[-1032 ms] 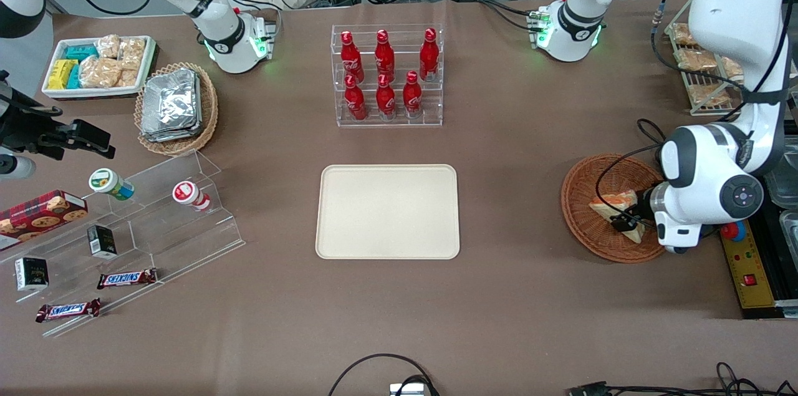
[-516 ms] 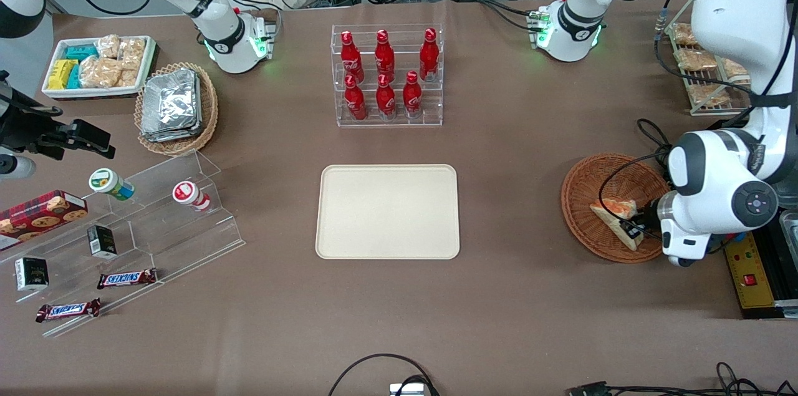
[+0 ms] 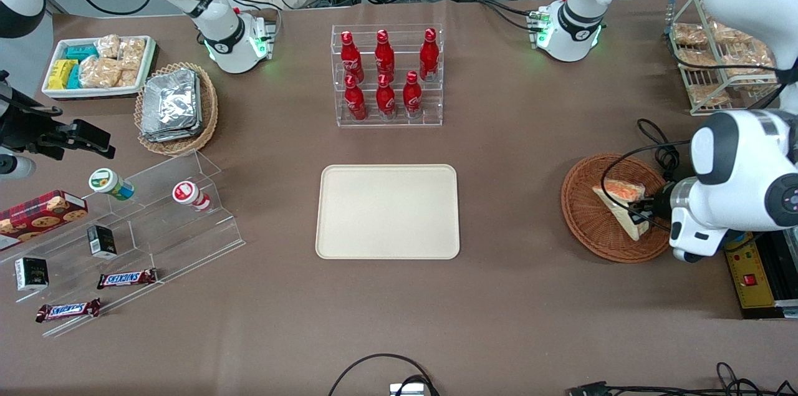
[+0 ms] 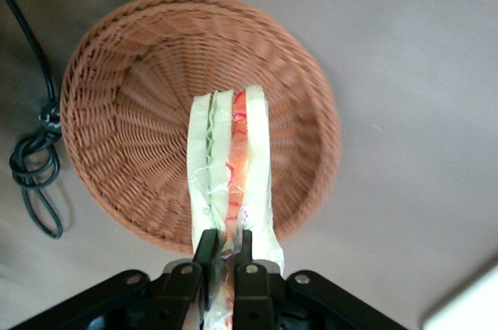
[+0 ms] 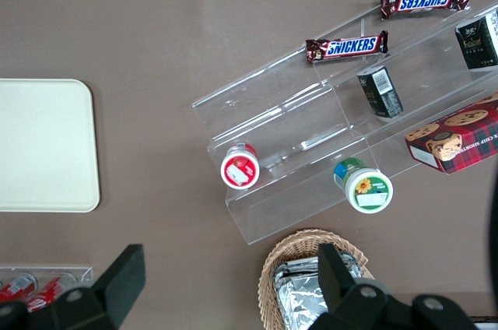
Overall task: Place sandwich from basket to tray
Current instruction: 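Lift the sandwich and carry it with the left gripper to the tray, then lower the sandwich onto the tray and open the left gripper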
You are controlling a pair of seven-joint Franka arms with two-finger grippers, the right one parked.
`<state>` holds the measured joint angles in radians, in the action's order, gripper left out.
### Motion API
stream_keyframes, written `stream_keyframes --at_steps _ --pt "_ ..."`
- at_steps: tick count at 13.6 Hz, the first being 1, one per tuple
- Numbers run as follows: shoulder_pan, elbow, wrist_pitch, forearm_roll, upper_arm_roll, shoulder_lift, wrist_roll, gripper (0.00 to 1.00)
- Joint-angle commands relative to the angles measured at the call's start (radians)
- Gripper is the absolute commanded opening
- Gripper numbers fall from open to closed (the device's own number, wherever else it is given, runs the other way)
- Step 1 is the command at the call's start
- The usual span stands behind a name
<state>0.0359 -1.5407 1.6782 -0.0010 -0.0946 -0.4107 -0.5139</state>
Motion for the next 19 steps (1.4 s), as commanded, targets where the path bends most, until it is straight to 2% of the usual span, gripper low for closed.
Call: stream_keyframes --at_steps 1,5,6,7,10,13,14,19 --pt "-0.005 0.138 -0.109 0.004 -0.100 -0.003 0.002 0.00" --pt "-0.014 0.192 -0.081 0.006 -0.304 -0.035 0.011 0.00" --pt "-0.042 0.195 -0.039 0.006 -0.322 -0.060 0.009 0.00" --pt "-0.086 0.195 0.015 0.010 -0.324 -0.086 0.006 0.00" --pt "-0.232 0.197 0.142 0.134 -0.323 -0.186 -0.005 0.00" --pt "-0.298 0.197 0.263 0.150 -0.320 -0.291 -0.003 0.00" --pt "-0.316 0.197 0.287 0.179 -0.318 -0.319 -0.005 0.00" --pt "-0.340 0.191 0.313 0.196 -0.318 -0.387 -0.058 0.02"
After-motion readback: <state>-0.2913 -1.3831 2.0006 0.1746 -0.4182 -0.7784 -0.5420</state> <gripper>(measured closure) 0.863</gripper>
